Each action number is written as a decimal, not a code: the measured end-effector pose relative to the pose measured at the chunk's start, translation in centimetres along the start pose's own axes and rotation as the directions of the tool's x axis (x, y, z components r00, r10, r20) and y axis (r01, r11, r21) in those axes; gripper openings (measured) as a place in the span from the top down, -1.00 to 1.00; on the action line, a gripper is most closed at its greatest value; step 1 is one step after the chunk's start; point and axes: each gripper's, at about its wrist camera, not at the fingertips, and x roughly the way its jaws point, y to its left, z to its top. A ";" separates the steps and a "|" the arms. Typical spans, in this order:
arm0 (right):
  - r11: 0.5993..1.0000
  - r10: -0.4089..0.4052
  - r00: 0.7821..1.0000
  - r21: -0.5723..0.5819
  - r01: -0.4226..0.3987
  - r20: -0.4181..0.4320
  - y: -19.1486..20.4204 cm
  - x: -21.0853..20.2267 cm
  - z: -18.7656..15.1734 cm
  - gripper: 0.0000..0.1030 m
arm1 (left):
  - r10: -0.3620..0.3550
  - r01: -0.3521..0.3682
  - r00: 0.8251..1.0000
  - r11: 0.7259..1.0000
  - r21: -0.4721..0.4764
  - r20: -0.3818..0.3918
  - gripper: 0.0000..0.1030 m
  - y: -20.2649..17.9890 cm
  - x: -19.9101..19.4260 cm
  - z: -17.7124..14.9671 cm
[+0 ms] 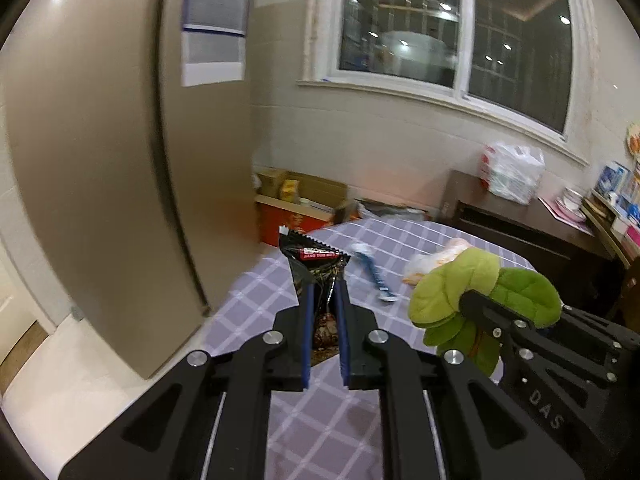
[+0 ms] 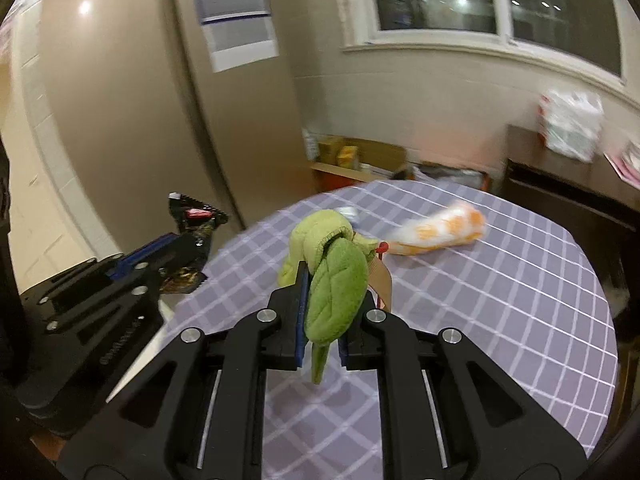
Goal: Collect trash
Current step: 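Carry the dark packet and green plush to the blue bin with both tools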
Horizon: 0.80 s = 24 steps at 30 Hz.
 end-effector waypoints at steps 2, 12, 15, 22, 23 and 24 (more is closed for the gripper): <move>0.999 0.017 1.000 -0.030 -0.017 0.001 2.1 -0.2 0.0 0.76 | 0.019 -0.019 1.000 0.999 -0.029 0.002 0.80 2.0 -1.0 -0.3; 0.969 0.140 0.988 -0.196 -0.149 -0.062 14.9 1.1 -1.3 0.77 | 0.164 -0.168 0.986 0.971 -0.171 -0.034 0.80 14.9 -4.9 -3.8; 0.954 0.175 0.980 -0.230 -0.193 -0.097 18.6 2.4 -1.9 0.77 | 0.204 -0.210 0.978 0.955 -0.209 -0.052 0.80 18.5 -5.5 -5.0; 0.909 0.247 0.952 -0.298 -0.293 -0.182 26.5 5.2 -4.1 0.77 | 0.282 -0.307 0.951 0.906 -0.293 -0.126 0.80 26.7 -5.7 -8.1; 0.904 0.251 0.949 -0.303 -0.301 -0.191 27.2 5.5 -4.3 0.77 | 0.286 -0.314 0.949 0.901 -0.299 -0.134 0.80 27.3 -5.6 -8.3; 0.898 0.258 0.945 -0.310 -0.312 -0.203 28.3 6.0 -4.7 0.77 | 0.290 -0.321 0.946 0.896 -0.308 -0.146 0.80 28.3 -5.5 -8.8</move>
